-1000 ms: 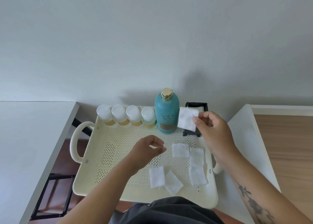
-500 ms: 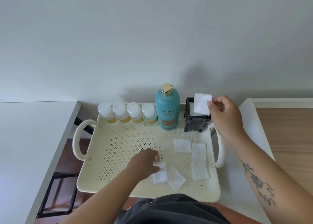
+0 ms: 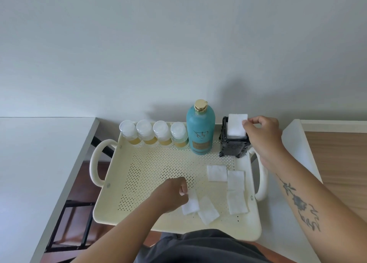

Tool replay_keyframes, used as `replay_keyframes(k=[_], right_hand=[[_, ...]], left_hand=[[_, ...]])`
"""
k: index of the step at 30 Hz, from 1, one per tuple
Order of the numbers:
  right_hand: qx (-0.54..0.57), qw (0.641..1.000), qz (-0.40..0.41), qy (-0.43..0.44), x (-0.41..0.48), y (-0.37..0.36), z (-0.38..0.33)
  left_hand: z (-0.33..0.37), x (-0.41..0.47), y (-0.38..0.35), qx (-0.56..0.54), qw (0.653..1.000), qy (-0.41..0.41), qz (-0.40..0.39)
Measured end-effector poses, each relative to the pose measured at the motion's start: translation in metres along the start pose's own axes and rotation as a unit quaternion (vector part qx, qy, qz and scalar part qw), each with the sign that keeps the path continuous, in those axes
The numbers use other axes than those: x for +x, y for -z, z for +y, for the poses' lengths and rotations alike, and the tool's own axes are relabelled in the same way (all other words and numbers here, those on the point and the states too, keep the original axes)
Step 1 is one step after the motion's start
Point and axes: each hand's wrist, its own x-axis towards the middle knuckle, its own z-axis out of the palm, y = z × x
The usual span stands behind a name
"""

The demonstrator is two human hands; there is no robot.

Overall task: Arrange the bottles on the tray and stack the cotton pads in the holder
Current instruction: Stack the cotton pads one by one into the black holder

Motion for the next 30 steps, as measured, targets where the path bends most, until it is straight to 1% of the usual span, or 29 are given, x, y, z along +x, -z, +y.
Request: replay_keyframes(k=[4, 8, 11, 13, 15, 17, 20, 23, 27, 30], right_hand=[[-0.069, 0.997, -0.025, -0.001, 0.002, -0.003, 0.003], [-0.147, 0.988, -0.011, 0.052, 0.001, -0.004, 0.006], [-0.168, 0.976, 0.043, 0.133, -0.004, -0.002, 0.009], [-0.191, 0.953, 0.082, 0.22, -0.01, 0.0, 0.01], [-0.228, 0.923, 0.083, 0.297, -0.015, 0.003, 0.013], [-0.261, 0.902, 0.06, 0.339, -0.019, 0.003, 0.016], [-0.304, 0.885, 0.029, 0.352, -0.022, 0.001, 0.023], [-0.338, 0.875, 0.006, 0.346, -0.021, 0.0, 0.028], [-0.396, 0.854, -0.016, 0.338, -0.017, -0.004, 0.031], [-0.394, 0.854, -0.013, 0.339, -0.016, -0.004, 0.032]], left_hand=[[0.002, -0.003, 0.007, -0.051, 0.999, -0.005, 0.017], [0.011, -0.004, 0.017, -0.107, 0.993, -0.019, 0.038], [0.022, -0.002, 0.025, -0.163, 0.985, -0.013, 0.053], [0.03, 0.001, 0.03, -0.207, 0.976, -0.003, 0.062], [0.037, 0.003, 0.034, -0.254, 0.965, 0.003, 0.065], [0.041, 0.005, 0.037, -0.303, 0.951, 0.008, 0.062], [0.045, 0.006, 0.041, -0.356, 0.932, 0.015, 0.06], [0.048, 0.006, 0.044, -0.376, 0.924, 0.015, 0.064], [0.05, 0.007, 0.046, -0.41, 0.91, 0.01, 0.055], [0.053, 0.006, 0.048, -0.464, 0.885, 0.004, 0.045]])
